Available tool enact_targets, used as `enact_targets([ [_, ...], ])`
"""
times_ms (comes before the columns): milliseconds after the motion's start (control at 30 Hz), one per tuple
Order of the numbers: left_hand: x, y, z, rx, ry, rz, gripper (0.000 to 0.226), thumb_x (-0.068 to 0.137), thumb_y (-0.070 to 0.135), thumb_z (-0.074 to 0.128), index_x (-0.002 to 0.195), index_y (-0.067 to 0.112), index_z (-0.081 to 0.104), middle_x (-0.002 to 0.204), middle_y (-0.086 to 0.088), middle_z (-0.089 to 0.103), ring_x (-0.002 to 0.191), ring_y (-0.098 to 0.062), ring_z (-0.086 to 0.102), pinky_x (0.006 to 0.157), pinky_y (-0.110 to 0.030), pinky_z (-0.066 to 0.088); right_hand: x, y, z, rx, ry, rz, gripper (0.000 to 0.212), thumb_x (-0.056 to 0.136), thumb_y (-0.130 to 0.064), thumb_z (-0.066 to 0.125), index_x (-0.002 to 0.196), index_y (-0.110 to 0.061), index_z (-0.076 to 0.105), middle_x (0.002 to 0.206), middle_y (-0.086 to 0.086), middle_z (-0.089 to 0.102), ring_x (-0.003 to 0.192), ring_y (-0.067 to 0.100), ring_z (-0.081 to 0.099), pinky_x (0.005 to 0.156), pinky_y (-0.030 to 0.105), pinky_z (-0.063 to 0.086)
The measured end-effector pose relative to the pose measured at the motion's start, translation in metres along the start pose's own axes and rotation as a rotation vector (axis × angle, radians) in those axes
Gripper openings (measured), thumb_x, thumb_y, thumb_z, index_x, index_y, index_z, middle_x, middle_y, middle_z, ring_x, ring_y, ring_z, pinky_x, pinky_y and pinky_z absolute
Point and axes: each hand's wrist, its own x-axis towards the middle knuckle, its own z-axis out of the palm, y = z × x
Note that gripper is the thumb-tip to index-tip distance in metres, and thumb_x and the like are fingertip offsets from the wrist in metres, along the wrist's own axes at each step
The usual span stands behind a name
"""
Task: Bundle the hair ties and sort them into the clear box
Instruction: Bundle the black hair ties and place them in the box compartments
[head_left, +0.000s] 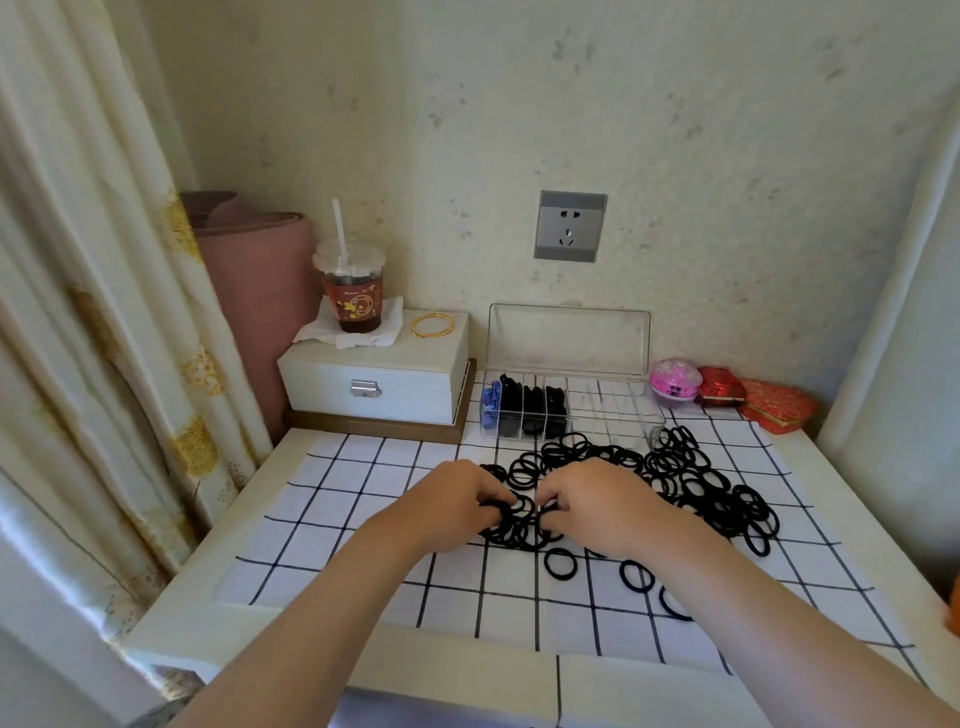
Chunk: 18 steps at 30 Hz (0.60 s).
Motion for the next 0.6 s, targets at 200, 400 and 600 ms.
enact_targets([
  [200, 0.009, 0.010, 0.008, 0.224, -0.017, 0.035, 0.026, 0.089, 0.020, 0.064, 0.111, 0.029, 0.075, 0.105, 0.003, 0.070, 0.093, -0.015, 0.063, 0.080, -0.029, 0.052, 0.007, -0.005, 0.011, -0.048, 0.009, 0.057, 0.017, 0.082, -0.039, 0.063, 0.088, -0.030, 0.077, 0.078, -0.007, 0.070, 0.077, 0.014, 0.064, 0.061, 0.026, 0.048],
  [400, 0.011, 0.006, 0.000, 0.145, 0.029, 0.006, 0.019, 0.091, 0.020, 0.059, 0.105, 0.021, 0.071, 0.101, 0.003, 0.064, 0.092, -0.015, 0.061, 0.079, -0.027, 0.051, 0.012, -0.007, 0.012, -0.065, 0.007, -0.013, 0.018, 0.084, -0.022, 0.059, 0.088, -0.028, 0.076, 0.087, -0.008, 0.070, 0.082, 0.014, 0.062, 0.068, 0.029, 0.054],
  [600, 0.012, -0.002, -0.009, 0.028, 0.077, -0.030, 0.013, 0.093, 0.020, 0.059, 0.100, 0.030, 0.063, 0.099, 0.010, 0.063, 0.091, -0.007, 0.059, 0.075, -0.018, 0.045, 0.012, 0.007, -0.006, 0.270, 0.073, 0.041, 0.007, 0.086, -0.023, 0.067, 0.089, -0.027, 0.072, 0.087, -0.010, 0.069, 0.079, 0.006, 0.065, 0.070, 0.023, 0.054],
])
